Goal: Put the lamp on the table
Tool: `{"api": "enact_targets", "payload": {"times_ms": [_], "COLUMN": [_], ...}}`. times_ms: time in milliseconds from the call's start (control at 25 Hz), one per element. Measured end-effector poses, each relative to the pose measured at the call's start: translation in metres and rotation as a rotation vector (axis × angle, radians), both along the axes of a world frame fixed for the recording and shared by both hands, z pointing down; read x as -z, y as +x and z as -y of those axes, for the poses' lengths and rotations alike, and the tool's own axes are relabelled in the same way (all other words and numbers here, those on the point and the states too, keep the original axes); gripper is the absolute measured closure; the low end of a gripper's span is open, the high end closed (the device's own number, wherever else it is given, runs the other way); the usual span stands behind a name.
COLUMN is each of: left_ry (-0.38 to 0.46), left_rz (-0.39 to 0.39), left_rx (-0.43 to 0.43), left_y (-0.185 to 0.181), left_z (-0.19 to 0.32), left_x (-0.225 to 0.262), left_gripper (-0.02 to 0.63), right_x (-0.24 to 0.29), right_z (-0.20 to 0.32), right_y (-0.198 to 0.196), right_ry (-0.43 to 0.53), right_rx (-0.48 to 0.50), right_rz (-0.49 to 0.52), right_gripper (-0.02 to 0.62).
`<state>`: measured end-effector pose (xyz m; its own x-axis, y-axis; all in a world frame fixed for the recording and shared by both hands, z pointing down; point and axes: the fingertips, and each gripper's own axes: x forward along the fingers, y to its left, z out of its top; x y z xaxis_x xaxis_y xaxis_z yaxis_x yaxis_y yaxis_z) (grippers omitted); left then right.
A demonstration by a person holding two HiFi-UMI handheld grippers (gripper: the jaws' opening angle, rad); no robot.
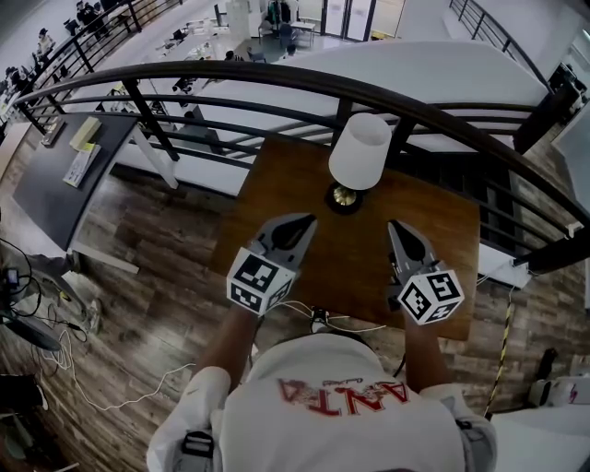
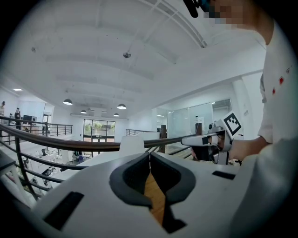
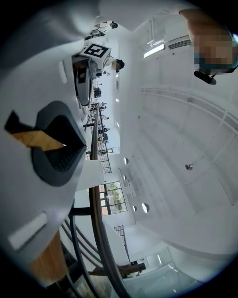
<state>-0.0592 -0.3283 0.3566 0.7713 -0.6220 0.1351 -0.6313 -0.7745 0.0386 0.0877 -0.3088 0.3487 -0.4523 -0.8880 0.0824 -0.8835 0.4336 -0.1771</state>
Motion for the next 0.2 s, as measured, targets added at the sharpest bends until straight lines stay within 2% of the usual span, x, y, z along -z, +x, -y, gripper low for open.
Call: {"api": "enact_targets", "payload": {"times_ms": [200], "left_ry": [-0.004], "left_rz": [0.004], "left_rx": [-0.003], "left_y": [0.0039], "left_z": [-0.0014], "left_x": [0.0002], "left_gripper": [0.592], "right_x": [0.0019], "right_z": [-0.0016], "right_y": [0.0031], "right_ry": [-0.002], "right_rx": [-0.001], "right_rz": [0.000], "right_gripper": [0.594]}}
